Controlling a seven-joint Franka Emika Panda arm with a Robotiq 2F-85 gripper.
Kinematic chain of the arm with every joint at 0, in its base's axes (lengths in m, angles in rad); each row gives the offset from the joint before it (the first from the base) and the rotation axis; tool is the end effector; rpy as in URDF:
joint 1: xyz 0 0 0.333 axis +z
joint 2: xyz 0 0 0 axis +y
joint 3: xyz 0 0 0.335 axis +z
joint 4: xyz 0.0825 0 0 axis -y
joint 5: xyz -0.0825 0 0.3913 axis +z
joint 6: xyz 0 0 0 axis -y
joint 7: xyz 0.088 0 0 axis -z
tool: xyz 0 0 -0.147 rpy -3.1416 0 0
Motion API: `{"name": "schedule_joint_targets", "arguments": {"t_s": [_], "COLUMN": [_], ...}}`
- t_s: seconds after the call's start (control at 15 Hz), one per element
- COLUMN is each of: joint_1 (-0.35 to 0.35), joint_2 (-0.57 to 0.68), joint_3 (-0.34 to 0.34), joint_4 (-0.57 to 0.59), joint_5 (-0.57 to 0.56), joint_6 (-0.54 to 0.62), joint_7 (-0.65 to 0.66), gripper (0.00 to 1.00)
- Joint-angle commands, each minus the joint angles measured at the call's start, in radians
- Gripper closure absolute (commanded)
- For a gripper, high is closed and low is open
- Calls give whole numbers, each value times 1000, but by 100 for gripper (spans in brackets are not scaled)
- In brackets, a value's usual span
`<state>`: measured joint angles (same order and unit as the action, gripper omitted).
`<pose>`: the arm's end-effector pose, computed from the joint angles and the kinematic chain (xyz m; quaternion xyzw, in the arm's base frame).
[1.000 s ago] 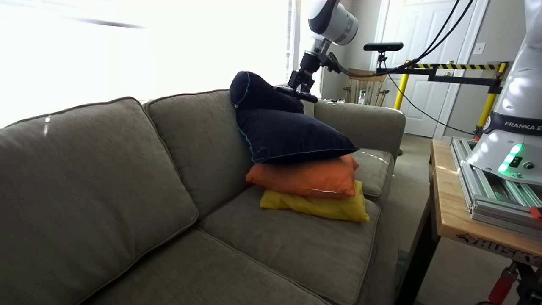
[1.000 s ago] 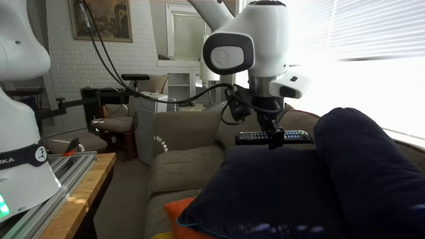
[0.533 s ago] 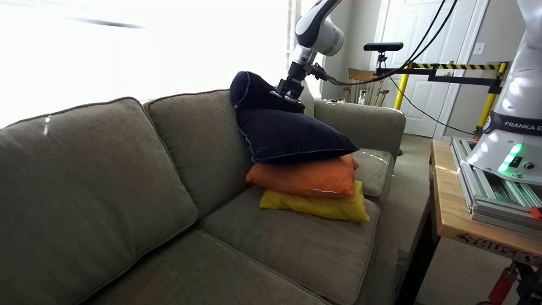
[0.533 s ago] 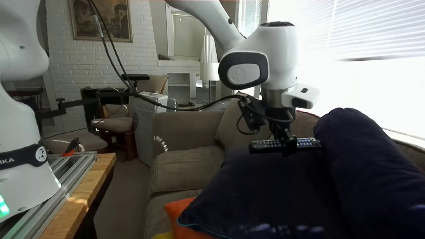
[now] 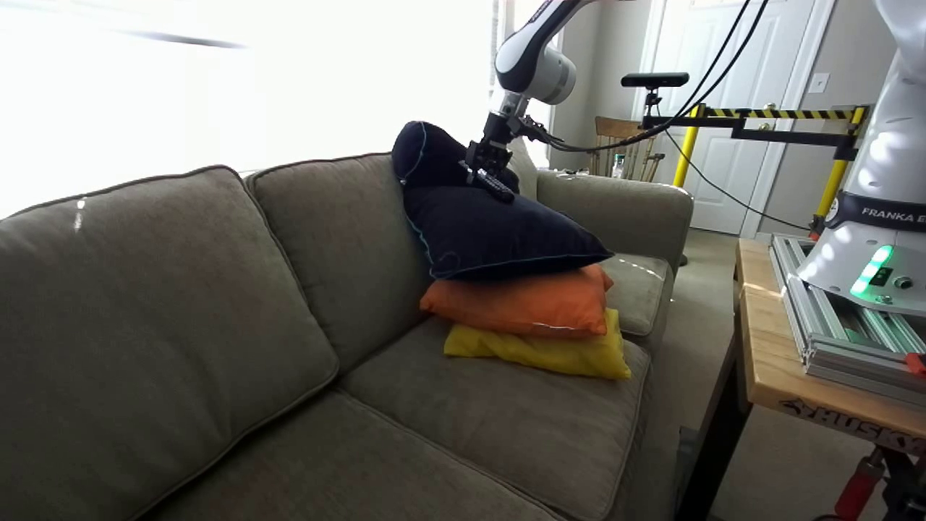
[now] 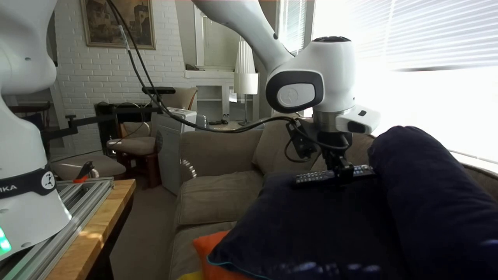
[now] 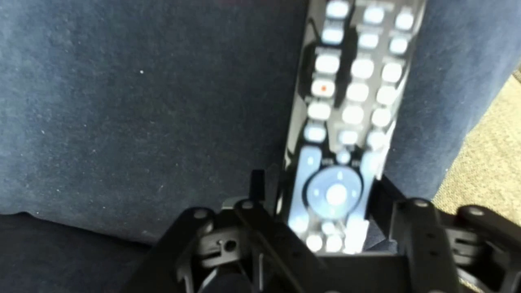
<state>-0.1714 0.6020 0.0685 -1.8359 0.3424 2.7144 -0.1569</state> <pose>0.6931 -0.0813 0.1999 -0.9768 0.1259 -0.1472 0.0911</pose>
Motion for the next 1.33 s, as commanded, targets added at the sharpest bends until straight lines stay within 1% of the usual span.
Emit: {"name": "schedule_joint_targets", "arguments": {"t_s": [0.0, 0.07, 0.27, 0.33, 0.4, 0.6, 0.73, 0.8, 1.07, 1.13, 1.2, 1.27], "joint_1": [16, 13, 11, 10, 9, -48, -109, -135, -200, -209, -206, -177], "joint_2": [25, 22, 6, -7, -34, -119, -173, -194, -246, -239, -235, -199], "joint_3": [-19, -17, -21, -26, -34, -26, -15, -21, -104, -133, -172, -245], "joint_4": [46, 47, 37, 24, -13, -126, -198, -230, -325, -328, -339, -336], "joint_5": [-43, -41, -38, -39, -37, -9, 12, 14, -7, -15, -35, -75], "joint_6": [-2, 0, 10, 15, 39, 117, 158, 179, 217, 223, 233, 261], "joint_7": [55, 52, 58, 61, 64, 12, -24, -32, 1, 17, 38, 100], "gripper": [4, 1, 0, 0, 0, 0, 0, 0, 0, 0, 0, 0]}}
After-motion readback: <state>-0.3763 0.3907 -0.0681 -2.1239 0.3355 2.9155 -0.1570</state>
